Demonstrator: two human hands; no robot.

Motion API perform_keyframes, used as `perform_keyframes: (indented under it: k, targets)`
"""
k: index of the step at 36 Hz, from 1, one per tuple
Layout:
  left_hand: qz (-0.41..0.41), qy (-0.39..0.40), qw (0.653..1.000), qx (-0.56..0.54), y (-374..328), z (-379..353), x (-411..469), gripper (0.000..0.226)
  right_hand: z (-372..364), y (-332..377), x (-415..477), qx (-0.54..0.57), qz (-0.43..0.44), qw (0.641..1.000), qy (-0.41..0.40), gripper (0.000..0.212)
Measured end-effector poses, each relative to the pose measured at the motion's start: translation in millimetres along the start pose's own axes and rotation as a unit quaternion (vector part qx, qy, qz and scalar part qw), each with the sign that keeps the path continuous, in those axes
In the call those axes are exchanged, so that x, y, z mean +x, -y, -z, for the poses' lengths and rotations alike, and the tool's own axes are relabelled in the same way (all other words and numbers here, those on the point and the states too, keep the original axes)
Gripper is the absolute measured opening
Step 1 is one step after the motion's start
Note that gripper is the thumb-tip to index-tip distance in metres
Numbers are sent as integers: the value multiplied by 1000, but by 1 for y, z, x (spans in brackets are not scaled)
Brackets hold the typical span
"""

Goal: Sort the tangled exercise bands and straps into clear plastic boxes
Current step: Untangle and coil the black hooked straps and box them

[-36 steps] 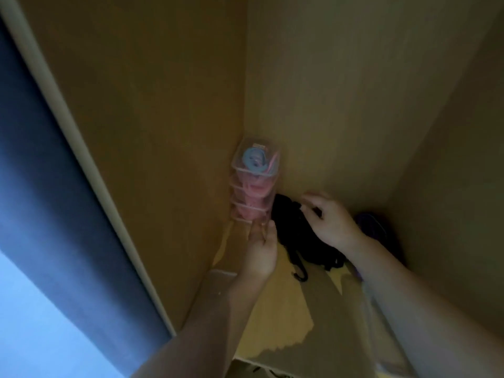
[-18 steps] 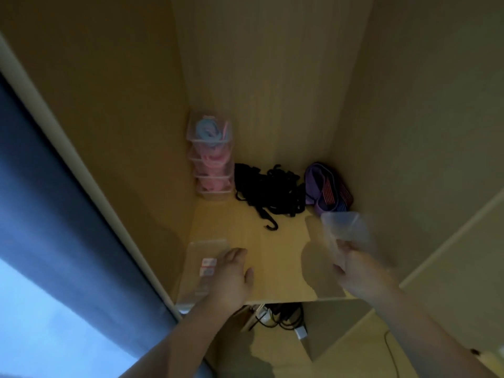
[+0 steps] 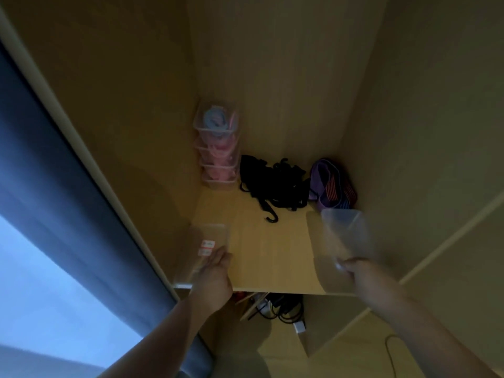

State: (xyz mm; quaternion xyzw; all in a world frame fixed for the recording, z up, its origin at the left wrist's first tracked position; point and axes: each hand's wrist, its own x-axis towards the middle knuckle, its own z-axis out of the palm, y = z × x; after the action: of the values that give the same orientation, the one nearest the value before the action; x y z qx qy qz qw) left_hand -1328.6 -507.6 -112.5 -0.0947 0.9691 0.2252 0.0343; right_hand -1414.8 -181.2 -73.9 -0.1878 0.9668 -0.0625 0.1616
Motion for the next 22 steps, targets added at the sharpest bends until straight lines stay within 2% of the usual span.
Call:
perform_keyframes:
  k: [1, 3, 9, 12, 13, 15, 19, 22]
  targets:
    - [-1, -1, 1000, -4, 0, 0, 2, 59, 4, 2, -3, 4, -16, 1000, -8, 52]
    - [1, 2, 1000, -15, 0, 0, 6, 60, 9, 2, -8, 2, -13, 1000, -5, 54]
    - [-7, -2, 999, -37, -7, 0, 9, 58, 15, -1, -1, 47, 4, 998, -30, 30]
    - [-28, 4, 999, -45, -12, 0, 6, 51, 18, -1, 5, 100, 11, 995, -3, 44]
    - [-33, 8, 998, -47, -13, 0, 5, 49, 19, -2, 5, 112, 12, 994, 9, 39]
    - [-39, 7, 998, -54, -13, 1, 4, 46, 20, -2, 4, 104, 24, 994, 30, 23]
    - [-45, 0, 997, -56, -12, 3, 4, 42, 28, 3, 1, 38, 2, 999, 18, 33]
    - [-55, -4, 997, -58, -13, 5, 7, 41, 28, 4, 0, 7, 28, 999, -24, 34]
